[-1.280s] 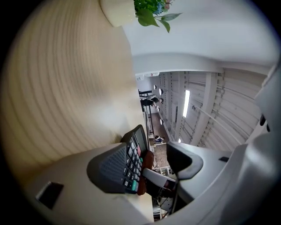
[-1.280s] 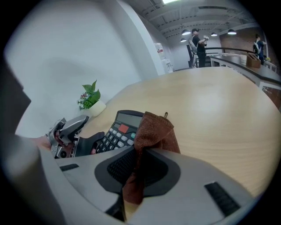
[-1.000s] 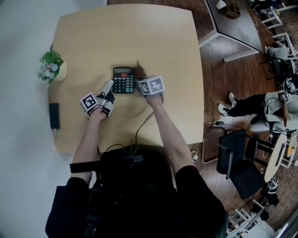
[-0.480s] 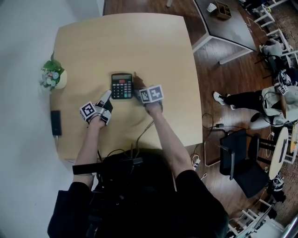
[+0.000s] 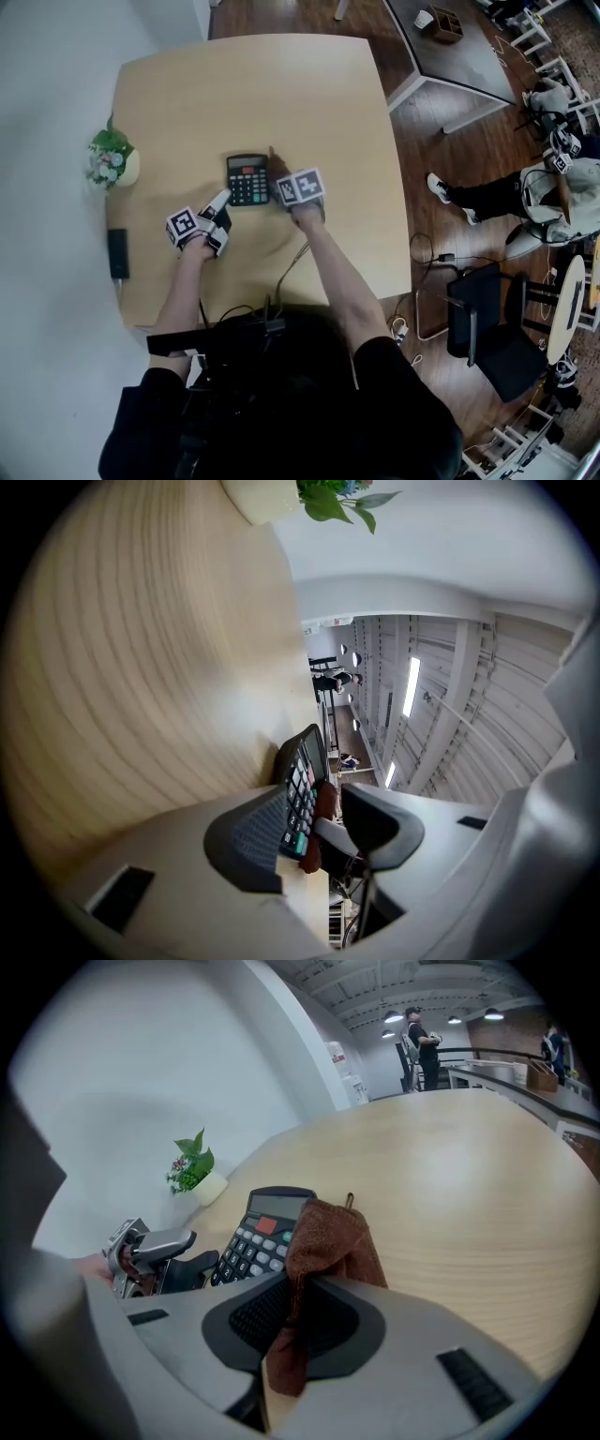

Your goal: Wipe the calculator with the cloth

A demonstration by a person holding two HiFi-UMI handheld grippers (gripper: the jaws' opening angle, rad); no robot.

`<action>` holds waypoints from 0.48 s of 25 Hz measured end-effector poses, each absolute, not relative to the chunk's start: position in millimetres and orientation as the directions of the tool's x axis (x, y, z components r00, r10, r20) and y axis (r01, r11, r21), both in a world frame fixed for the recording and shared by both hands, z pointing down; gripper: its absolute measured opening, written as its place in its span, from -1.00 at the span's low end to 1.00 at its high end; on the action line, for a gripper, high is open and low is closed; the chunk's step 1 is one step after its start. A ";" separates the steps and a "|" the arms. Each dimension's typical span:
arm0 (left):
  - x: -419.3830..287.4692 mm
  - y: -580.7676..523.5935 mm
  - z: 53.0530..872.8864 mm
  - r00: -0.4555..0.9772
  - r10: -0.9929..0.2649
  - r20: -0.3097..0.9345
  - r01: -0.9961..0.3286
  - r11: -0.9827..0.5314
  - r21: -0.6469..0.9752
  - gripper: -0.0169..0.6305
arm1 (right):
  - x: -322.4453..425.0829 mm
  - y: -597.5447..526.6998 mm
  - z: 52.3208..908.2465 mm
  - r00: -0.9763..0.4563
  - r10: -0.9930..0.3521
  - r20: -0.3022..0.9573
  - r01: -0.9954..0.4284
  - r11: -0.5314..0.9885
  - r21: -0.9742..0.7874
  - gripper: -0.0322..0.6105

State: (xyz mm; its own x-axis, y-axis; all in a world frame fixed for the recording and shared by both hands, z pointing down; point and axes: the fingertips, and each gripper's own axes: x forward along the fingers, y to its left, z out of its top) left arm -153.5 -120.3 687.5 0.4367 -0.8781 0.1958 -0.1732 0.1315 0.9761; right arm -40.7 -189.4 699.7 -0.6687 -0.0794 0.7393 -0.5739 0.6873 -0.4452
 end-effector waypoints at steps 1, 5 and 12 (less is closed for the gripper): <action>-153.6 -120.4 687.6 0.436 -0.878 0.196 -0.176 0.131 0.976 -0.33 | -42.1 -191.4 699.7 -0.670 -0.079 0.738 -0.569 0.693 -0.442 -0.77; -155.1 -120.2 690.0 0.433 -0.878 0.202 -0.181 0.134 0.974 -0.33 | -46.7 -195.8 700.3 -0.665 -0.062 0.744 -0.562 0.697 -0.445 -0.77; -150.6 -118.9 675.8 0.453 -0.885 0.112 -0.128 0.060 0.990 -0.33 | -22.1 -178.7 689.4 -0.706 -0.096 0.702 -0.595 0.618 -0.514 -0.76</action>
State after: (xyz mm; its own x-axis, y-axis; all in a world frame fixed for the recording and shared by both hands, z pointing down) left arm -150.6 -118.9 675.8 0.4528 -0.8845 0.1123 -0.1276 0.0604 0.9900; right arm -22.1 -178.7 689.4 -0.7060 -0.0960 0.7016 -0.5947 0.6183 -0.5138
